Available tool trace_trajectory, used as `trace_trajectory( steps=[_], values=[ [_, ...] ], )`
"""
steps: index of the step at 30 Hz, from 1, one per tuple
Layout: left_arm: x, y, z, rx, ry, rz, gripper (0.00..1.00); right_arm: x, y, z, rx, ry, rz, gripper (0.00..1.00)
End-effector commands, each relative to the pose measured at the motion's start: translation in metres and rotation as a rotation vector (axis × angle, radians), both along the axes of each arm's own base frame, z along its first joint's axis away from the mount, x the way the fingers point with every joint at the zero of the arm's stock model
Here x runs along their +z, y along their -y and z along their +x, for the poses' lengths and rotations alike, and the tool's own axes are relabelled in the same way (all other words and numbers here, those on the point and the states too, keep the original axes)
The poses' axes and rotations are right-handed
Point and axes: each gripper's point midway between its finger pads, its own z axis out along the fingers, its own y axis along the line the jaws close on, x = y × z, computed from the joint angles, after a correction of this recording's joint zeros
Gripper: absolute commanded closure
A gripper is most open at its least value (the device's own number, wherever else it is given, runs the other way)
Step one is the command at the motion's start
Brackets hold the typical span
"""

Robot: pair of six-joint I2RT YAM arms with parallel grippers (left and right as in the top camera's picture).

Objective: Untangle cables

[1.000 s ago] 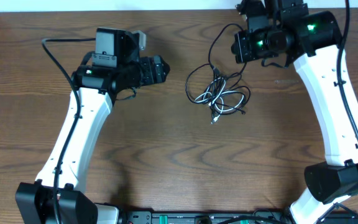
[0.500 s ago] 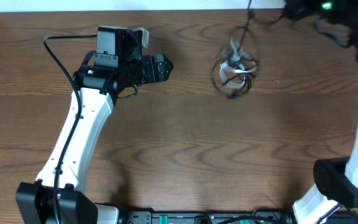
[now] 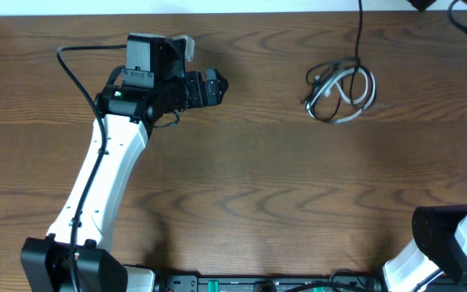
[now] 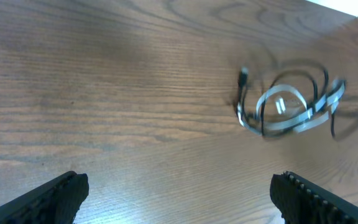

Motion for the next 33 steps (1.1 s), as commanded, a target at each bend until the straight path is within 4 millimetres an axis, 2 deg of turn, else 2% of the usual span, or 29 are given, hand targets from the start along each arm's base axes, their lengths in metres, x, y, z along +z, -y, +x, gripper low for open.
trace_trajectory(
  steps=[1,6,8,10,13,17,21,23,27,28,30,33],
  values=[
    [-0.005,-0.002,0.002,-0.002,0.000,0.012,0.01,0.030,-0.002,-0.016,0.031,0.086,0.050,0.99],
    [-0.005,-0.002,0.002,-0.003,0.001,0.012,0.01,0.076,0.001,-0.032,0.043,0.242,0.128,0.99],
    [-0.005,-0.002,0.002,-0.003,0.001,0.012,0.01,0.086,0.003,-0.038,0.037,0.279,0.140,0.99],
    [-0.005,-0.002,0.002,-0.003,0.001,0.012,0.01,0.082,0.004,-0.036,0.025,0.257,0.141,0.99],
    [-0.005,-0.001,0.002,-0.008,0.004,0.012,0.01,0.050,0.005,-0.019,-0.002,0.126,0.115,0.99],
    [0.008,0.021,-0.005,-0.197,0.087,-0.034,0.01,-0.012,0.006,0.011,-0.033,-0.103,0.066,0.99],
    [0.024,0.034,-0.007,-0.267,0.144,-0.098,0.01,-0.080,0.005,0.041,-0.046,-0.347,0.047,0.99],
    [0.028,0.041,-0.010,-0.296,0.152,-0.118,0.01,-0.104,0.003,0.053,-0.047,-0.420,0.041,0.99],
    [0.027,0.061,-0.021,-0.361,0.158,-0.110,0.01,-0.138,0.003,0.073,-0.055,-0.523,0.048,0.99],
    [0.027,0.073,-0.027,-0.404,0.170,-0.106,0.01,-0.146,0.002,0.078,-0.055,-0.541,0.047,0.99],
    [0.029,0.090,-0.034,-0.461,0.197,-0.094,0.01,-0.152,0.002,0.082,-0.056,-0.557,0.047,0.99],
    [0.027,0.104,-0.033,-0.466,0.237,-0.041,0.01,-0.154,0.002,0.083,-0.055,-0.562,0.047,0.99]
  ],
)
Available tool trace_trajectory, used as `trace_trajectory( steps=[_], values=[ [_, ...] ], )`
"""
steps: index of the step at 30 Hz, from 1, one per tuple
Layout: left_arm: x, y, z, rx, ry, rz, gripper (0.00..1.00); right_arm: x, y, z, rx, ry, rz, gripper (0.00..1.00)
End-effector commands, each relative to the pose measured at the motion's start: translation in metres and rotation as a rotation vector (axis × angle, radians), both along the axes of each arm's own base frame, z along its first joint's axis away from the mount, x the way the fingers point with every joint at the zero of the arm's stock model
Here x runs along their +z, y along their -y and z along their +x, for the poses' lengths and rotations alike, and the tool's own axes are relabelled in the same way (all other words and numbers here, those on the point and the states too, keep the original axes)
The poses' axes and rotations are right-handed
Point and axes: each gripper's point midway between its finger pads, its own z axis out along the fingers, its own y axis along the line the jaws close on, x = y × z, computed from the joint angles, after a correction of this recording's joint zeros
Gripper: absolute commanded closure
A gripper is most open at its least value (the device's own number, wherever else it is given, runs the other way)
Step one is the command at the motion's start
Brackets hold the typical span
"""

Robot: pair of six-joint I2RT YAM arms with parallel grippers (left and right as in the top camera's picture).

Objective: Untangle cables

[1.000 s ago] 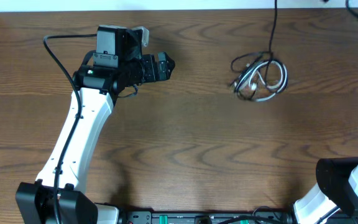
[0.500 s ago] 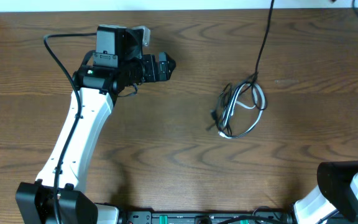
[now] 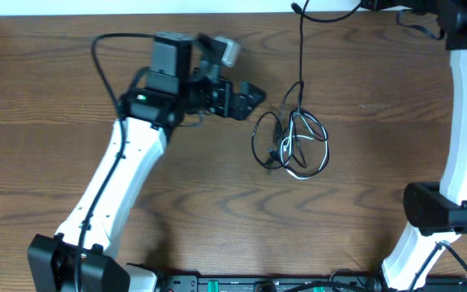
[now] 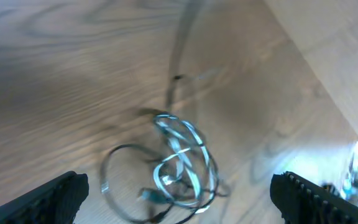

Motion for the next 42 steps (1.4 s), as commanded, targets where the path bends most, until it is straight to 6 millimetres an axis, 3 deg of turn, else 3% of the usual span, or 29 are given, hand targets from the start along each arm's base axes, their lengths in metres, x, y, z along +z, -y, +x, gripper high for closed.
trace_trajectory(
  steps=[1,6,18,22,25,28,29,35,42],
  values=[
    [-0.005,0.019,-0.001,-0.033,0.075,0.062,0.00,0.013,0.002,-0.007,-0.005,0.029,0.009,0.99],
    [-0.026,0.027,0.020,0.049,0.137,0.183,0.01,0.011,0.002,-0.009,-0.001,0.013,0.008,0.99],
    [-0.091,0.059,0.062,0.033,0.142,0.180,0.04,0.005,0.002,-0.013,0.006,-0.016,0.003,0.99],
    [-0.108,0.063,0.069,0.035,0.132,0.178,0.28,0.002,0.002,-0.014,0.011,-0.021,-0.007,0.99],
    [-0.110,0.063,0.068,0.036,0.121,0.181,0.58,0.000,0.004,-0.015,0.006,-0.026,-0.017,0.99],
    [-0.104,0.061,0.068,0.040,0.129,0.177,0.86,-0.002,0.005,-0.014,0.000,-0.028,-0.023,0.99],
    [-0.100,0.060,0.068,0.044,0.134,0.174,0.91,-0.002,0.006,-0.014,-0.007,-0.029,-0.028,0.99],
    [-0.053,0.025,0.071,0.142,0.148,0.143,0.93,-0.013,0.018,-0.010,-0.077,-0.060,-0.076,0.99],
    [0.029,-0.039,0.054,0.282,0.224,0.108,0.93,-0.034,0.047,-0.009,-0.213,-0.137,-0.169,0.99]
  ],
)
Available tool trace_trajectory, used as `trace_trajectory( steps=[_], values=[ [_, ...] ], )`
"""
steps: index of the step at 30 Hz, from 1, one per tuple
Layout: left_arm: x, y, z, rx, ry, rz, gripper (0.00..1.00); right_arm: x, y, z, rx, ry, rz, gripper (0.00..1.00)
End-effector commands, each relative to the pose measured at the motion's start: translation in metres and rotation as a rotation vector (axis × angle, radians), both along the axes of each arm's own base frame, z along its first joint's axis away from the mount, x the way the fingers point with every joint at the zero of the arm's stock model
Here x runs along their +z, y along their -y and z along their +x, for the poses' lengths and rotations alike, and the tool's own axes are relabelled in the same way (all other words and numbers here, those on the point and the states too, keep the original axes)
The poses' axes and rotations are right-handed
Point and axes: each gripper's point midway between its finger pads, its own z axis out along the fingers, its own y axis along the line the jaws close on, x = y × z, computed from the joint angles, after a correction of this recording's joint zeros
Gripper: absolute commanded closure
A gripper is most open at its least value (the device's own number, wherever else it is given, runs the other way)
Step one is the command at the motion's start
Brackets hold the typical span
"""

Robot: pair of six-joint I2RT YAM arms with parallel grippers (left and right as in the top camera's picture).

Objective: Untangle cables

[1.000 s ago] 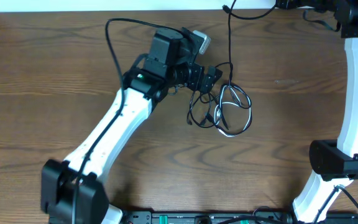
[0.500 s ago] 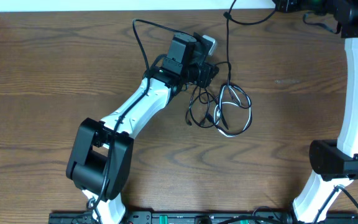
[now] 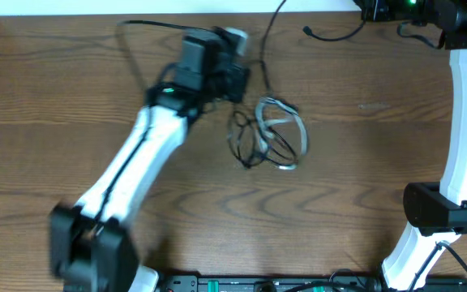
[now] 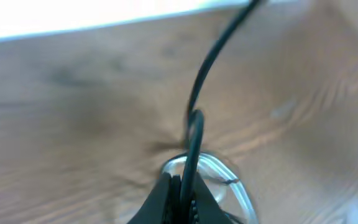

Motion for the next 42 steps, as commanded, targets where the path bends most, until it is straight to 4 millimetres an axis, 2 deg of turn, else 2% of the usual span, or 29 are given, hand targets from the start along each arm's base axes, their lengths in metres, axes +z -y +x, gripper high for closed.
trace_trajectory(
  steps=[1,6,11,12,13,19,21,22,26,31,36,39,40,42],
  values=[
    [0.061,-0.030,-0.012,0.077,0.101,-0.046,0.93,-0.002,0.031,-0.001,-0.115,-0.002,-0.093,0.99],
    [0.106,-0.053,-0.032,0.119,0.180,-0.079,0.93,-0.028,0.068,-0.002,-0.234,-0.105,-0.159,0.99],
    [0.128,-0.063,-0.042,0.146,0.222,-0.111,0.93,-0.069,0.111,0.002,-0.338,-0.249,-0.209,0.99],
    [0.132,-0.063,-0.044,0.143,0.227,-0.118,0.92,-0.090,0.128,0.007,-0.368,-0.313,-0.218,0.99],
    [0.132,-0.062,-0.045,0.140,0.225,-0.123,0.93,-0.103,0.136,0.010,-0.380,-0.347,-0.218,0.99],
    [0.136,-0.059,-0.046,0.128,0.223,-0.150,0.93,-0.175,0.173,0.028,-0.428,-0.513,-0.214,0.99],
    [0.141,-0.061,-0.045,0.136,0.233,-0.159,0.93,-0.198,0.184,0.032,-0.442,-0.561,-0.210,0.99],
    [0.149,-0.064,-0.044,0.147,0.246,-0.169,0.92,-0.219,0.195,0.035,-0.456,-0.608,-0.205,0.99],
    [0.170,-0.077,-0.040,0.193,0.273,-0.204,0.93,-0.260,0.221,0.034,-0.491,-0.697,-0.188,0.99],
    [0.183,-0.094,-0.036,0.242,0.295,-0.220,0.92,-0.287,0.251,0.028,-0.540,-0.752,-0.166,0.99],
    [0.180,-0.101,-0.035,0.268,0.274,-0.228,0.93,-0.290,0.280,0.022,-0.598,-0.756,-0.169,0.99],
    [0.177,-0.099,-0.036,0.258,0.260,-0.230,0.92,-0.290,0.284,0.018,-0.589,-0.759,-0.164,0.96],
    [0.176,-0.096,-0.037,0.239,0.250,-0.237,0.93,-0.290,0.280,0.019,-0.544,-0.749,-0.159,0.86],
    [0.172,-0.087,-0.040,0.190,0.222,-0.255,0.93,-0.285,0.259,0.024,-0.397,-0.705,-0.118,0.55]
  ],
)
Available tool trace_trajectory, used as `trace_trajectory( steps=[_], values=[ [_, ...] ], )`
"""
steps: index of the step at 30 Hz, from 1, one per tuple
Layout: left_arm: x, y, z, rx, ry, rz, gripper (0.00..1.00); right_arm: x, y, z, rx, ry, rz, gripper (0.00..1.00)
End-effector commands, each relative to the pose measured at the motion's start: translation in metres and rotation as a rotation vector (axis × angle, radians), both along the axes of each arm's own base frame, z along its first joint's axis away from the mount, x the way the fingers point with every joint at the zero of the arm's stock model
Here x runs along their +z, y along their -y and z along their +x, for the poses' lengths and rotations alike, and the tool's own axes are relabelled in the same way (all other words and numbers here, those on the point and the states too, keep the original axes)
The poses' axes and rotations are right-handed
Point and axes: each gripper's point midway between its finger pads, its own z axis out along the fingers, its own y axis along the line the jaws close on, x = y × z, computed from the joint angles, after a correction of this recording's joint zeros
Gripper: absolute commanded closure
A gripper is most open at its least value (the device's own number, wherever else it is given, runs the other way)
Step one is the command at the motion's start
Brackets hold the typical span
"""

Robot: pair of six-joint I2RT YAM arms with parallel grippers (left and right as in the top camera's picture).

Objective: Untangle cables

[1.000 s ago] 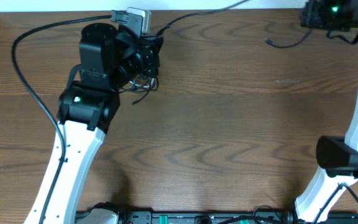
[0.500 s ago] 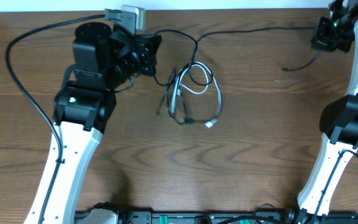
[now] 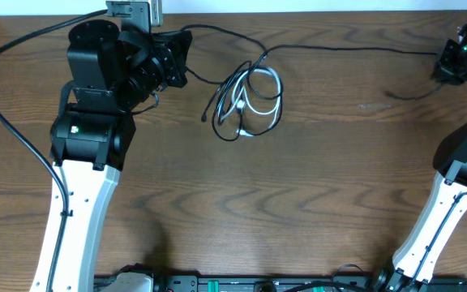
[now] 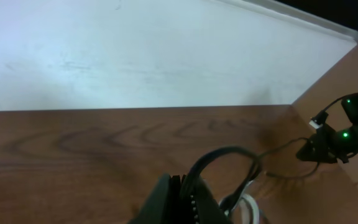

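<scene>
A black cable [image 3: 347,49] stretches across the back of the table between my two grippers. My left gripper [image 3: 183,57] is raised at the back left and shut on one stretch of it, the strand pinched between the jaws [image 4: 182,190]. Below that strand sits the tangle [image 3: 237,97] of black and grey-white cable [image 4: 250,208], loops still crossed. My right gripper [image 3: 459,61] is at the far right edge, its green lights showing in the left wrist view [image 4: 347,127]. It is shut on the black cable's other end.
The brown wooden table [image 3: 298,203] ends at a white wall [image 4: 135,56] along the back. A loose black cable tail [image 3: 408,91] lies near the right gripper. The left arm's own supply cable [image 3: 6,105] arcs over the table's left side.
The left gripper, still shut on the black cable, has gone from right over the tangle to the back left and higher. The right gripper has moved to the right edge. The cable now spans between them.
The tangle first lay at the right with my left gripper open at the left. Then it sat mid-table, hanging from a cable held above, the left gripper open beside it. Then the left gripper was shut on the black cable. Now both grippers hold it apart.
</scene>
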Motion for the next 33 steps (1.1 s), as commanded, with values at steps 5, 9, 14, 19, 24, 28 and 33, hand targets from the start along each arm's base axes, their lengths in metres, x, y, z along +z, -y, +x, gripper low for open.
trace_trajectory(
  steps=[5,9,14,19,24,28,33],
  values=[
    [-0.009,0.033,-0.006,-0.160,-0.066,-0.057,0.92,0.023,-0.072,0.011,0.400,0.195,0.249,0.22],
    [-0.033,0.058,-0.002,-0.212,-0.140,-0.056,0.93,0.041,-0.114,0.016,0.523,0.272,0.324,0.20],
    [-0.041,0.077,0.008,-0.236,-0.151,-0.082,0.93,0.082,-0.182,0.010,0.770,0.434,0.435,0.19],
    [-0.030,0.079,0.017,-0.213,-0.130,-0.148,0.92,0.103,-0.240,-0.001,0.973,0.510,0.464,0.18],
    [-0.025,0.079,0.019,-0.192,-0.152,-0.206,0.93,0.100,-0.296,-0.010,1.123,0.512,0.465,0.18],
    [-0.025,0.079,0.019,-0.180,-0.174,-0.233,0.93,0.101,-0.339,-0.020,1.233,0.531,0.473,0.18],
    [-0.025,0.079,0.019,-0.175,-0.184,-0.246,0.92,0.097,-0.372,-0.040,1.403,0.541,0.459,0.18]
  ],
)
